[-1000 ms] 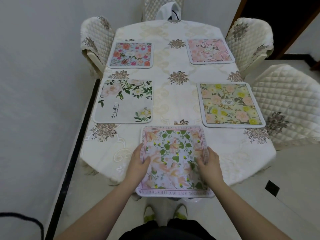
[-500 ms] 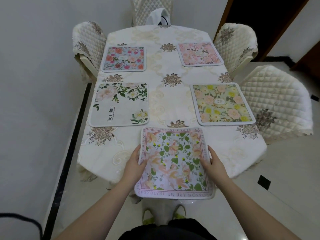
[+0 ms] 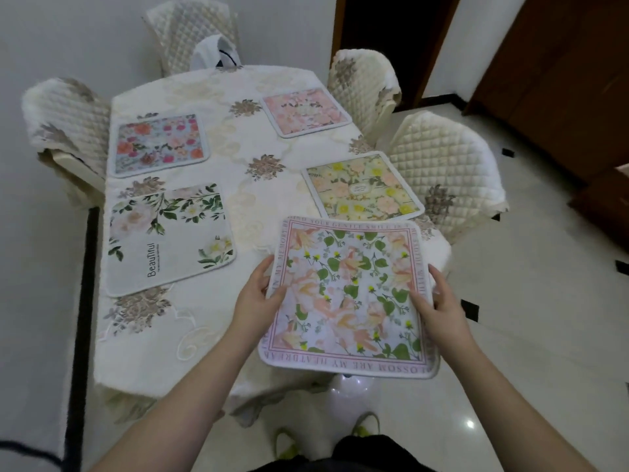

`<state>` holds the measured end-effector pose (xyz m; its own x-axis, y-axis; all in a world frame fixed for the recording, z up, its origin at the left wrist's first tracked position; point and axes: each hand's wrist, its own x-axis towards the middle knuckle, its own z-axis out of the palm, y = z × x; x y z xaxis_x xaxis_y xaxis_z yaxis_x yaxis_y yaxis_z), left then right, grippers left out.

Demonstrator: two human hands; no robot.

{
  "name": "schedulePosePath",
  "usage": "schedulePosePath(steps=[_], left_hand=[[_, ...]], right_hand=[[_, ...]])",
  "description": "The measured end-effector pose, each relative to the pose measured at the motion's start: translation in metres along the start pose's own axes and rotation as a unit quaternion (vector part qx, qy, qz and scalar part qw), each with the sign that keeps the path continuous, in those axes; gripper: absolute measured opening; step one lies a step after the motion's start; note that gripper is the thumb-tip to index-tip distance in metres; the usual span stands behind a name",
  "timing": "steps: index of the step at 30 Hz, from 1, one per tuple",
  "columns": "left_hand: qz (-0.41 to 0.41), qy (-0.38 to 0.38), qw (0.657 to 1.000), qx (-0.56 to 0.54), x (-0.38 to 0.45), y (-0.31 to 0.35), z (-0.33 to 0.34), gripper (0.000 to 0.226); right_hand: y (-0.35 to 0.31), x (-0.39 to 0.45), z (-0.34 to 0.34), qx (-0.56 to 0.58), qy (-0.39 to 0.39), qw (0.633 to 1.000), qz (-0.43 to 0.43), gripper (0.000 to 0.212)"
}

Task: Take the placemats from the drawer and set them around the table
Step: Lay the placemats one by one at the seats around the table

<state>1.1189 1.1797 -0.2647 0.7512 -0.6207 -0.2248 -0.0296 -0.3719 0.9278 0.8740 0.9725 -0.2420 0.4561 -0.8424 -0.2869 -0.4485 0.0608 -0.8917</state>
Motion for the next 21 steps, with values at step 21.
schedulePosePath(steps=[21], left_hand=[[0.075, -0.201, 0.976, -0.025, -0.020, 0.177, 0.287, 0.055]], right_hand=[[0.060, -0.043, -0.300, 0.104, 0.194, 0.975, 0.008, 0.053]])
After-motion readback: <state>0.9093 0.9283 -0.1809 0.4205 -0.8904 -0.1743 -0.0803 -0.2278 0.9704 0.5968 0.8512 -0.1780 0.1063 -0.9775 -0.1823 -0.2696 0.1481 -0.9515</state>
